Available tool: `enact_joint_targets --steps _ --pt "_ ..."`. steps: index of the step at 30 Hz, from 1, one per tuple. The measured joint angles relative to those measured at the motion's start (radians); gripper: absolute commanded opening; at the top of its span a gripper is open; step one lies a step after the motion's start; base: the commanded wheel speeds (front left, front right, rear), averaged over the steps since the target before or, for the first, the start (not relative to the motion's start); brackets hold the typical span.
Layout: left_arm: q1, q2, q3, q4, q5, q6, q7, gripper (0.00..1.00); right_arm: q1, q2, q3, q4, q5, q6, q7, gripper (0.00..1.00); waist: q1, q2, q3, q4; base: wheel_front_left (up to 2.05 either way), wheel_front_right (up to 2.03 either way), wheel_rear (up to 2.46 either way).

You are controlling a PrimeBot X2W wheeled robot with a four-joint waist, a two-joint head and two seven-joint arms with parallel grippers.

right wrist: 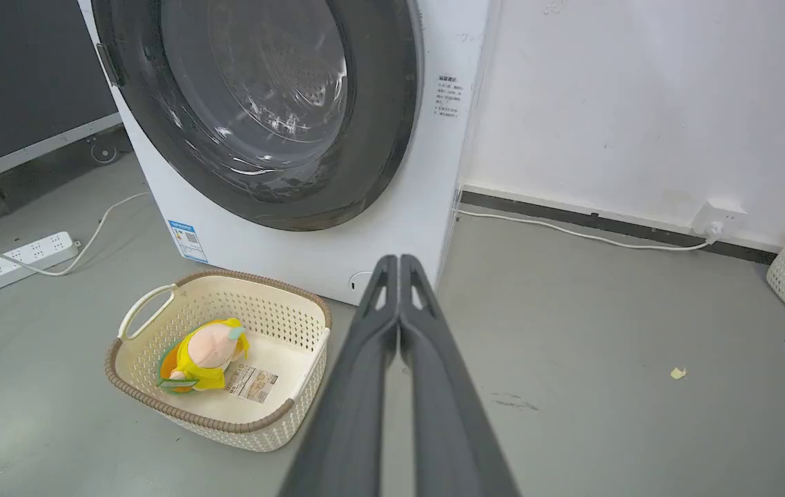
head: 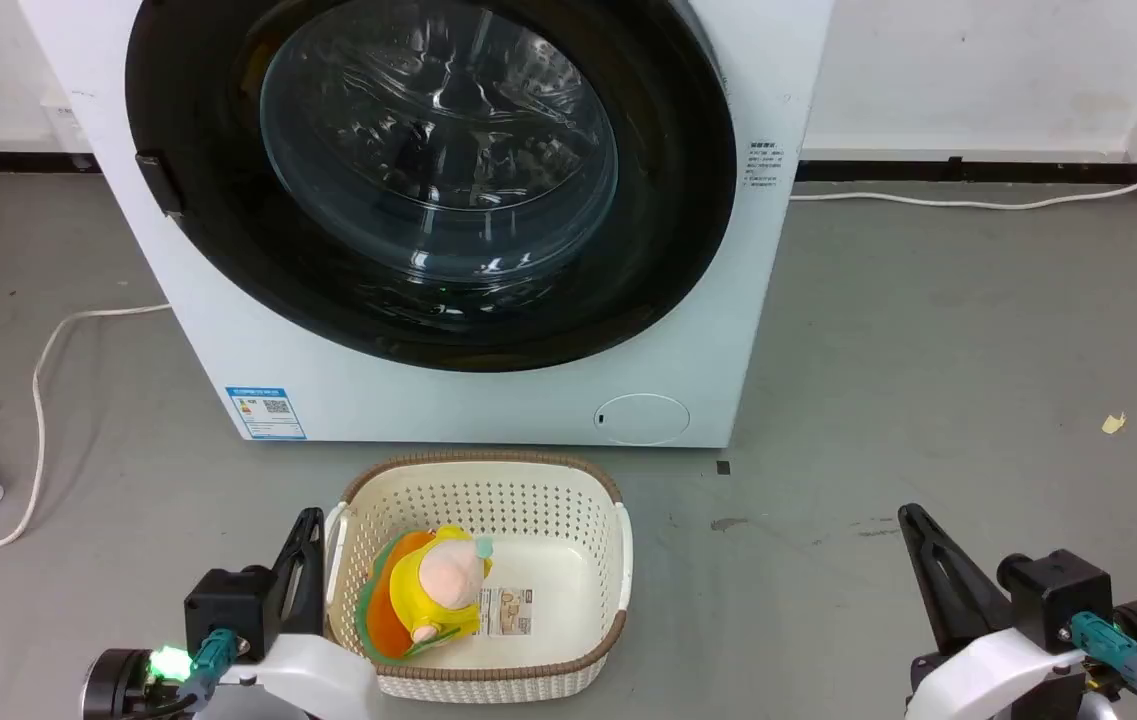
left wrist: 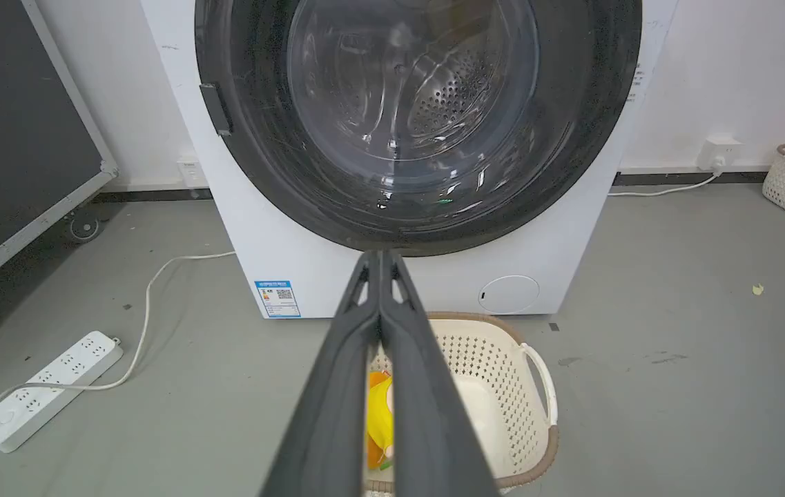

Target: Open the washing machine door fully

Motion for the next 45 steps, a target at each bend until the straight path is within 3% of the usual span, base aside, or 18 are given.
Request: enact_joint_targets --steps 45 --pt "0.000 0.000 0.000 0.000 0.000 0.000 0.000 0.00 0.000 0.000 0.000 0.000 0.000 0.000 0.000 0.00 0.0000 0.0000 0.000 0.000 0.00 0.00 0.00"
